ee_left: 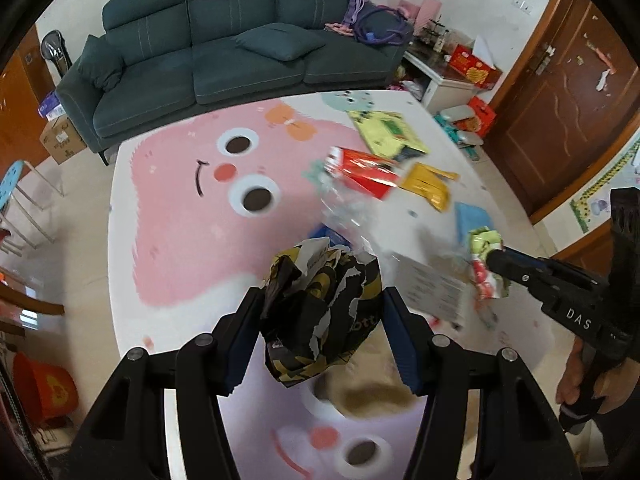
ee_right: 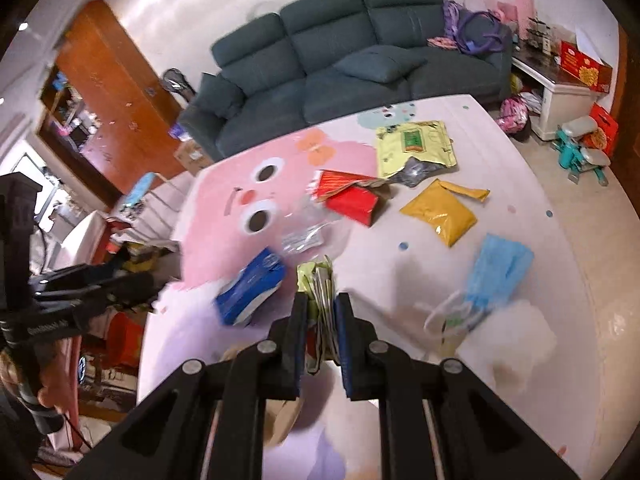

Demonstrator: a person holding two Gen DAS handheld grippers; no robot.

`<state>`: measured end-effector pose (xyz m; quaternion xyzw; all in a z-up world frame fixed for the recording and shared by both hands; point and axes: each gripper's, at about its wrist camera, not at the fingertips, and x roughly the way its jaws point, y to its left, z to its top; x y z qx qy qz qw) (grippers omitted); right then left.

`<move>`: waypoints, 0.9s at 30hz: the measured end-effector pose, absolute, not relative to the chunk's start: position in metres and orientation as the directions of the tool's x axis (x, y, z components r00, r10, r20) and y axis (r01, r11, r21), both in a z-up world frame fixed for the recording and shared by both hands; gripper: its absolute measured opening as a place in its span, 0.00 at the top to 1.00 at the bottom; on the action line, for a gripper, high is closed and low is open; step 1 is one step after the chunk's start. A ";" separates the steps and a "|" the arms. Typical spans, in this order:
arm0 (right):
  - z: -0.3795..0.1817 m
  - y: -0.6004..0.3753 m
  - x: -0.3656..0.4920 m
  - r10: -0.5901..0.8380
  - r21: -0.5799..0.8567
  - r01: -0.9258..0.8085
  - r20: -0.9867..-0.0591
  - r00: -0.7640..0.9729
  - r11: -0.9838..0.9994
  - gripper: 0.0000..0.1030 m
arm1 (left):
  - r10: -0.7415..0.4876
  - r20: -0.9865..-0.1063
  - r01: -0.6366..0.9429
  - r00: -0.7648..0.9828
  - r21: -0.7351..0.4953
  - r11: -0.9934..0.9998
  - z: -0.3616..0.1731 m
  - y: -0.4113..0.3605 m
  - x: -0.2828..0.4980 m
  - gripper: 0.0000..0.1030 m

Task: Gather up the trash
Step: 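Carry both wrappers over the black bin and open both grippers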

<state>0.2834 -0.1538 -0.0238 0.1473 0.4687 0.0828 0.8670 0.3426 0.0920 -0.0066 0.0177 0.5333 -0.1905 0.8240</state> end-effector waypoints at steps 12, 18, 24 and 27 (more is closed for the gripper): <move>0.002 -0.175 0.146 0.391 0.419 -0.087 -0.728 0.562 0.904 0.87 | -0.288 -0.870 0.264 0.401 -0.191 0.945 0.011 0.037 0.167 0.44; -0.006 -0.197 0.081 0.425 0.434 -0.114 -0.735 0.528 0.894 0.87 | -0.293 -0.863 0.214 0.411 -0.221 0.951 0.008 0.011 0.089 0.44; -0.021 -0.214 0.030 0.451 0.461 -0.106 -0.752 0.481 0.881 0.87 | -0.285 -0.877 0.183 0.388 -0.230 0.956 -0.004 -0.010 0.025 0.44; -0.031 -0.218 0.009 0.467 0.481 -0.094 -0.757 0.457 0.872 0.87 | -0.268 -0.885 0.199 0.381 -0.205 0.958 -0.010 -0.021 0.003 0.43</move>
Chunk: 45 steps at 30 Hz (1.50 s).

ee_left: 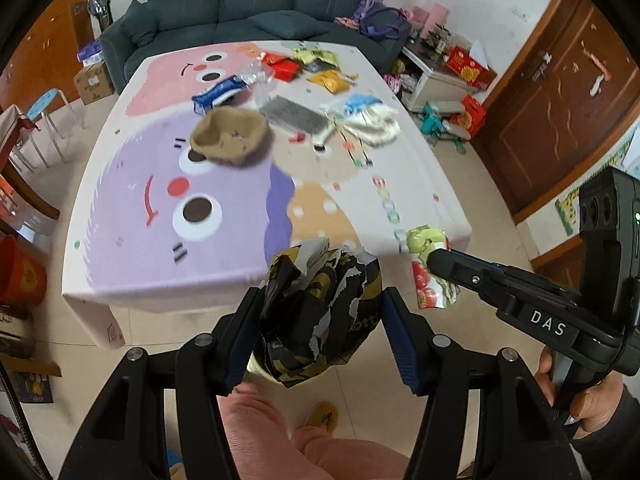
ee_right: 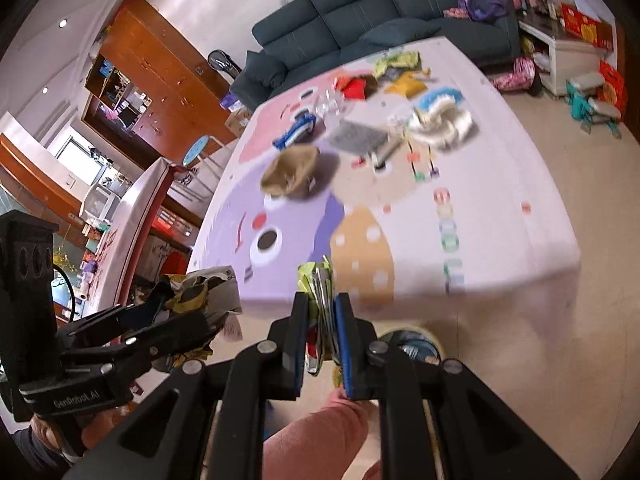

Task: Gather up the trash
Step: 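Carry both wrappers over the black bin and open both grippers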

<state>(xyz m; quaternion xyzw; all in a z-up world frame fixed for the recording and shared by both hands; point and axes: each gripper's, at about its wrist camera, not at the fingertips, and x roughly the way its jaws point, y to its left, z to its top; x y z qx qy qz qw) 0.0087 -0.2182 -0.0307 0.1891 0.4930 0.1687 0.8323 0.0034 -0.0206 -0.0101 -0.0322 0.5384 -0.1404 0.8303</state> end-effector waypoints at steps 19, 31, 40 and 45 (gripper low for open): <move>-0.196 -0.216 -0.018 0.464 0.533 0.133 -0.814 0.348 0.836 0.87 | -0.272 -0.923 0.161 0.272 -0.235 0.959 -0.191 -0.024 0.000 0.42; -0.385 -0.205 -0.004 0.421 0.489 0.249 -0.863 0.278 0.836 0.74 | -0.231 -0.950 0.119 0.212 -0.209 0.971 -0.363 -0.021 0.008 0.37; -0.423 -0.204 0.001 0.385 0.450 0.265 -0.885 0.263 0.853 0.56 | -0.205 -0.952 0.098 0.226 -0.187 0.977 -0.393 -0.015 0.017 0.12; -0.417 -0.204 -0.003 0.388 0.452 0.249 -0.882 0.266 0.856 0.46 | -0.198 -0.948 0.086 0.251 -0.182 0.980 -0.385 -0.011 0.019 0.12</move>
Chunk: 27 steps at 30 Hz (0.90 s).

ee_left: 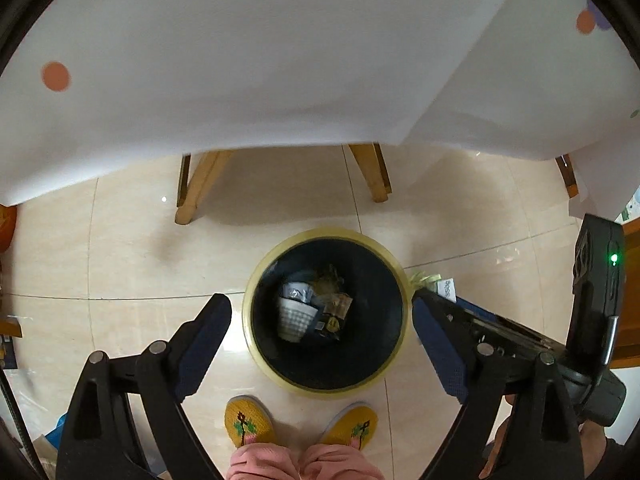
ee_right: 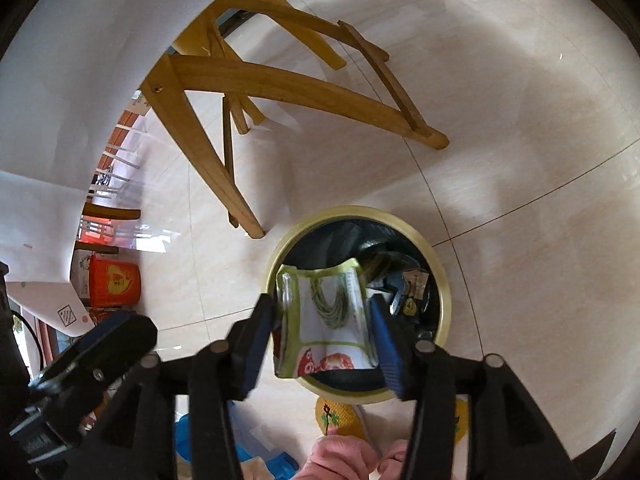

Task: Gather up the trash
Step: 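Carry both wrappers over the black bin and open both grippers, then raise both tools back toward the table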

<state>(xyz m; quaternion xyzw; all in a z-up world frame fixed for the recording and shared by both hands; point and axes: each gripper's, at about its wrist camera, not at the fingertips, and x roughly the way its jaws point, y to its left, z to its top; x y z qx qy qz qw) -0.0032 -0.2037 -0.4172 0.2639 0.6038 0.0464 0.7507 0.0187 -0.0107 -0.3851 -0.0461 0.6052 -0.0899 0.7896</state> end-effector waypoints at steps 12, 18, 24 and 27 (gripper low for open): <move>-0.391 -0.196 -0.007 0.391 0.453 0.225 -0.879 0.272 0.862 0.42 | -0.176 -0.944 0.066 0.279 -0.164 0.984 -0.347 -0.001 0.016 0.12; -0.350 -0.196 -0.012 0.361 0.429 0.203 -0.883 0.301 0.880 0.42 | -0.175 -0.941 0.067 0.291 -0.162 0.985 -0.311 0.003 0.011 0.12; -0.295 -0.199 -0.017 0.330 0.411 0.194 -0.878 0.346 0.891 0.42 | -0.177 -0.928 0.090 0.328 -0.155 0.984 -0.257 -0.002 0.006 0.12; -0.268 -0.200 -0.020 0.315 0.401 0.193 -0.877 0.362 0.896 0.42 | -0.184 -0.919 0.110 0.350 -0.155 0.982 -0.230 -0.006 0.003 0.12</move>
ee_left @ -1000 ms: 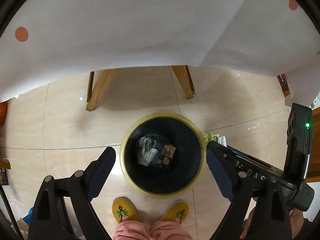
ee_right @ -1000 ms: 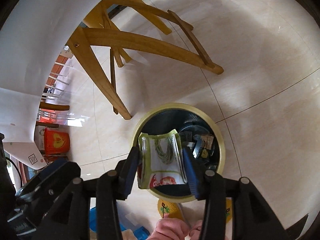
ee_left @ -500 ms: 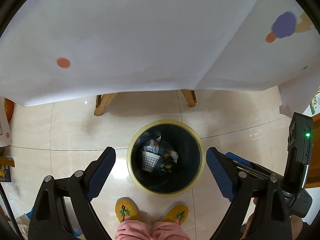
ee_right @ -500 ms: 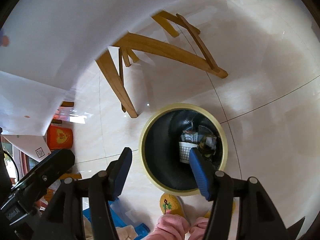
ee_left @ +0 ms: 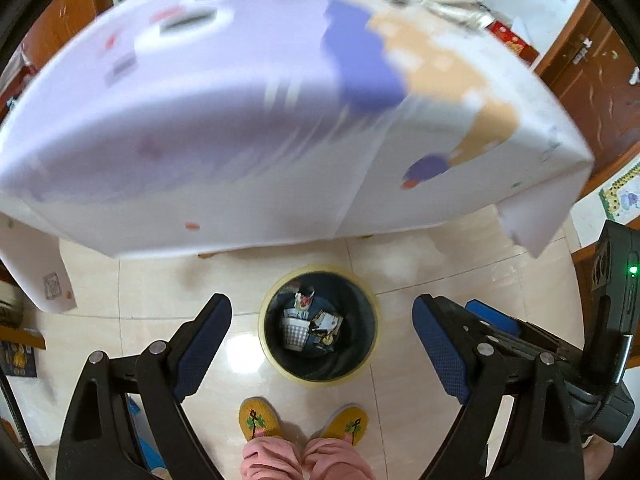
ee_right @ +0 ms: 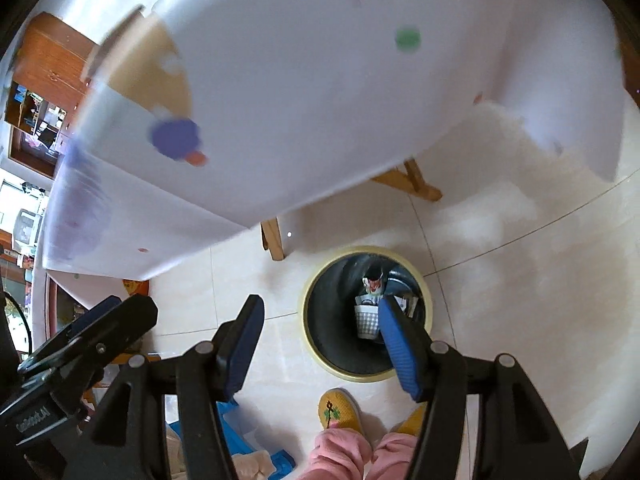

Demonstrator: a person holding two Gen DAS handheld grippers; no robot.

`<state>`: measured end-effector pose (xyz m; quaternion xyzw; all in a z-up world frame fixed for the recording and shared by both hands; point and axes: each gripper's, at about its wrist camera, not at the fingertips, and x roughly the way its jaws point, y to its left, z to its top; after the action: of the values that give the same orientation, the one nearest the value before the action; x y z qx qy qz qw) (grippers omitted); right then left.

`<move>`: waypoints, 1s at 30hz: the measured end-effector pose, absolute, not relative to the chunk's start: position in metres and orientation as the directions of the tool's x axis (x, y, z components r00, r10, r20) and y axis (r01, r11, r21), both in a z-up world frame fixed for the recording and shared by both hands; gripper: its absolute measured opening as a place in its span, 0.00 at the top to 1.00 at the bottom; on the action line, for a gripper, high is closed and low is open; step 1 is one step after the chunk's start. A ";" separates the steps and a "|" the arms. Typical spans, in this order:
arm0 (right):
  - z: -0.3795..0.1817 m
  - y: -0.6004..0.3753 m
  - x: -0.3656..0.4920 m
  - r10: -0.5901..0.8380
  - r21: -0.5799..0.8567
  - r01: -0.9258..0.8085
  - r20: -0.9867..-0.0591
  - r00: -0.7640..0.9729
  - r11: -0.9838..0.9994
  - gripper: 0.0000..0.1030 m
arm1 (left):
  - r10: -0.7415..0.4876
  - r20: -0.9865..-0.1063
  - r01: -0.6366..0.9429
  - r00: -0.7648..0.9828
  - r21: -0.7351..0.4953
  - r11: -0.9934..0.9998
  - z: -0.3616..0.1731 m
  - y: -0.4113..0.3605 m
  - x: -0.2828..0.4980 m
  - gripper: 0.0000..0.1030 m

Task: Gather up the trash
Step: 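Raise both tools back toward the table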

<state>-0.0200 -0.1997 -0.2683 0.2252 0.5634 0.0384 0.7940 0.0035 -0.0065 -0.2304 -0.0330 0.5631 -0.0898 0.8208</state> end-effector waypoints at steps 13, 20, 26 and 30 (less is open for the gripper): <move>-0.143 -0.203 -0.037 0.273 0.356 0.147 -0.875 0.400 0.923 0.42 | -0.235 -0.873 0.179 0.428 -0.173 0.969 -0.097 -0.016 -0.018 0.12; -0.067 -0.208 -0.048 0.252 0.339 0.099 -0.836 0.487 0.936 0.42 | -0.240 -0.829 0.225 0.505 -0.141 0.964 -0.030 -0.026 -0.029 0.12; -0.017 -0.220 -0.053 0.263 0.369 0.079 -0.781 0.567 0.926 0.42 | -0.224 -0.787 0.243 0.574 -0.097 0.965 0.020 -0.036 -0.030 0.12; 0.012 -0.228 -0.053 0.259 0.366 0.048 -0.740 0.621 0.930 0.42 | -0.219 -0.754 0.253 0.619 -0.073 0.965 0.051 -0.042 -0.030 0.12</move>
<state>-0.0530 -0.2277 0.0118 0.1778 0.4314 0.0600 0.8824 -0.0299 -0.0422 0.0506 0.0202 0.4162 -0.1313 0.8995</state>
